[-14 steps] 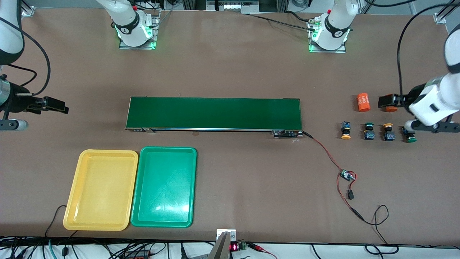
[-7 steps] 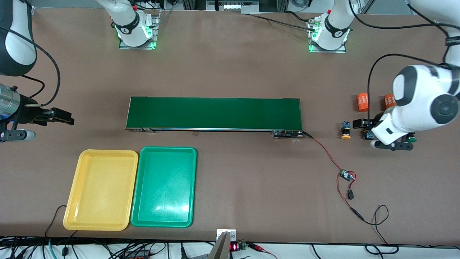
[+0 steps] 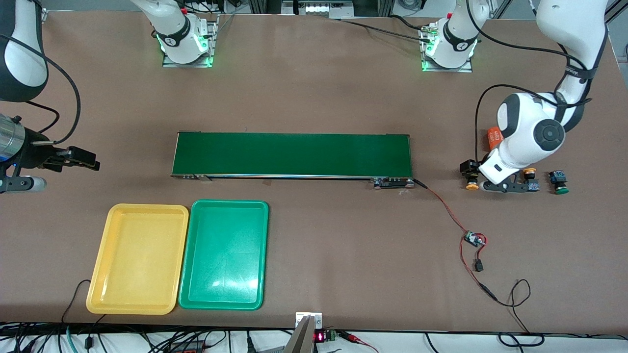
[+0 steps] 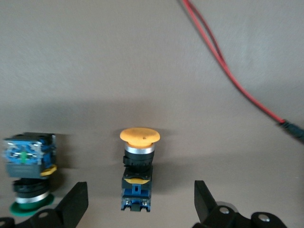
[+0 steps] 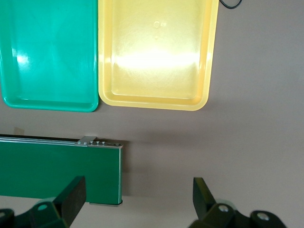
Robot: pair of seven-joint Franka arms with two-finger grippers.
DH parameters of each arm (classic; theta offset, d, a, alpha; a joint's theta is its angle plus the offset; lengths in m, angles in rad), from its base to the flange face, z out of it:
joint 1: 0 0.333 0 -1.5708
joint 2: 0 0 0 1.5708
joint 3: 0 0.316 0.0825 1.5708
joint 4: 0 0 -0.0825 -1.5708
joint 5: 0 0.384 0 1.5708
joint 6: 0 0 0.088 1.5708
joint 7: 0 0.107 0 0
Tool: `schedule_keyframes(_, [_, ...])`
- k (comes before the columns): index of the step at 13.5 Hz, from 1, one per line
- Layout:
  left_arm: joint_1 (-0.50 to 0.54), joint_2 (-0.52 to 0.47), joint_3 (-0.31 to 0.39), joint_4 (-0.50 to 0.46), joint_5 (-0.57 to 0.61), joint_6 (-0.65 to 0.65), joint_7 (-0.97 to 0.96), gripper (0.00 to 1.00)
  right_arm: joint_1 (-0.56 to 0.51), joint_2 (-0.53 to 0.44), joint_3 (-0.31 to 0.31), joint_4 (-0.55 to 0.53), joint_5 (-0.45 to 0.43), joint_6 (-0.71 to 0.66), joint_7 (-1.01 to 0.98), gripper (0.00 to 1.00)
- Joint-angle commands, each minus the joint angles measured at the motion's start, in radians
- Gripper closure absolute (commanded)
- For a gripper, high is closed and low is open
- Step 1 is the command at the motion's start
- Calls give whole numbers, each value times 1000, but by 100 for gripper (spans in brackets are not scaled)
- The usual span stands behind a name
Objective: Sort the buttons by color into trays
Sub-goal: 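Carry the yellow button onto the conveyor belt and release it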
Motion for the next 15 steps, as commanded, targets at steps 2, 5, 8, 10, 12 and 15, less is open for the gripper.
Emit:
schedule_keyframes(2, [10, 55, -6, -14, 12, 64, 19, 19, -6, -9, -1, 16, 8, -54, -16, 0])
schedule_keyframes(5, [18, 65, -7, -9, 12, 62, 31, 66, -4, -19, -1, 16, 8, -67, -18, 0])
schedule_keyframes(8, [16, 17, -9, 14, 12, -9, 34, 77, -1, -19, 0, 16, 9, -67, -14, 0])
schedule_keyframes(10, [-2, -41, -22, 74, 12, -164, 29, 77, -4, -19, -1, 16, 8, -67, -16, 0])
schedule_keyframes(12, [-1, -98, -100, 126, 4, -325, 13, 77, -4, -19, -1, 15, 8, -67, -16, 0])
schedule_keyframes(15, [-1, -141, -290, 124, 1, -364, -195, 77, -6, -18, -1, 13, 8, -68, -18, 0])
